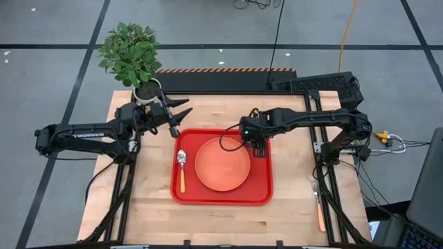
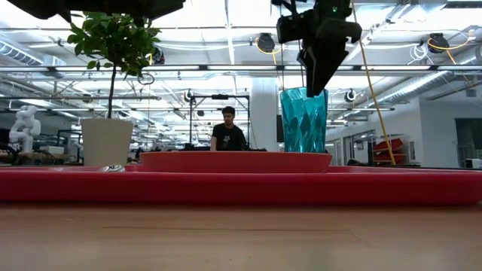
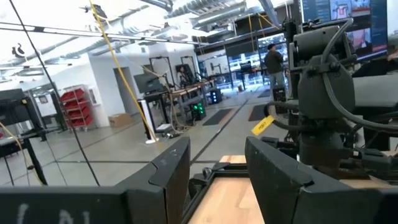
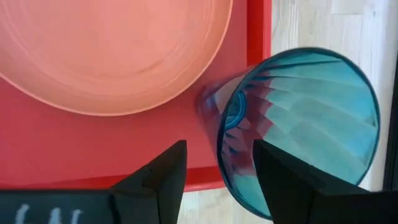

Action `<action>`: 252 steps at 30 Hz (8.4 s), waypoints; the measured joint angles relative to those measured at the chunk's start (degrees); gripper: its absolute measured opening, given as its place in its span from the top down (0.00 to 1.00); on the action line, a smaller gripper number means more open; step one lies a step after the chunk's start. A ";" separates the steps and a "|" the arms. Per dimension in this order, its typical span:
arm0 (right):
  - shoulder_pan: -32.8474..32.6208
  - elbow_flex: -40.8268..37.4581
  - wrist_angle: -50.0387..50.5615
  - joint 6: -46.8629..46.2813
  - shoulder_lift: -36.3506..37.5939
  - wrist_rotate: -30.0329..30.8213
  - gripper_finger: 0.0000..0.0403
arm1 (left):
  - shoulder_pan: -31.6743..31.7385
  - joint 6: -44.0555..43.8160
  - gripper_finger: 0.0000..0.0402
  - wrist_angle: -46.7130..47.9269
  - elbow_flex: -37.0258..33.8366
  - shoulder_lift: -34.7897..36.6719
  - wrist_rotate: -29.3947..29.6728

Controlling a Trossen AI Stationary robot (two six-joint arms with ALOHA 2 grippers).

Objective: Pick and place plate/cup/fork/spoon on tray
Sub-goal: Adjust the blue cup on the red tray, then adjust the orange plate on the red tray

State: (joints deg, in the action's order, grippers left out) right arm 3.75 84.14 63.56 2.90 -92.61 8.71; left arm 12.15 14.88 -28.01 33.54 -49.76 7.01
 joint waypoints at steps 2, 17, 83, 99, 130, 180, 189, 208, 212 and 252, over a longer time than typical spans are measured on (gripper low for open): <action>-0.01 0.00 0.05 0.87 0.10 0.12 0.61 | -0.01 -0.01 0.60 0.02 0.00 0.01 0.00; 0.07 -0.07 0.66 2.33 0.10 0.24 0.99 | -0.01 -0.16 0.60 0.34 0.00 0.02 0.00; 4.07 -3.91 6.53 -6.34 3.67 -4.50 0.98 | -0.01 -0.14 0.60 0.90 -0.04 0.02 0.02; 4.15 -4.70 4.49 -6.34 3.31 -4.00 0.71 | -0.01 -0.12 0.60 0.96 -0.04 0.01 0.02; -6.29 13.29 4.94 -11.21 3.42 -0.16 0.65 | -0.03 -0.62 0.60 1.35 -0.04 0.00 0.02; -19.12 -21.79 -33.86 -9.45 -2.33 -7.26 0.73 | -0.02 -2.98 0.60 1.33 -0.04 0.00 0.00; -19.12 -21.79 -35.06 -8.40 -3.31 -7.22 0.76 | -0.03 -2.98 0.60 1.31 -0.04 0.02 0.00; -19.21 -21.79 -34.80 -5.42 -3.50 -7.34 0.77 | -0.03 -2.96 0.60 1.29 -0.04 0.01 0.02; -19.21 -21.79 -35.46 -3.77 -4.21 -7.23 0.77 | -0.03 -2.96 0.60 1.29 -0.04 0.00 0.02; -19.12 -26.49 -39.89 -4.37 0.42 -5.80 0.77 | -0.03 -2.59 0.60 1.40 -0.04 0.02 0.02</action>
State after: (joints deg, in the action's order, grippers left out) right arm -15.38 57.65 23.66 -1.47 -92.18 2.91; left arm 12.12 12.29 -26.61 33.50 -49.74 7.03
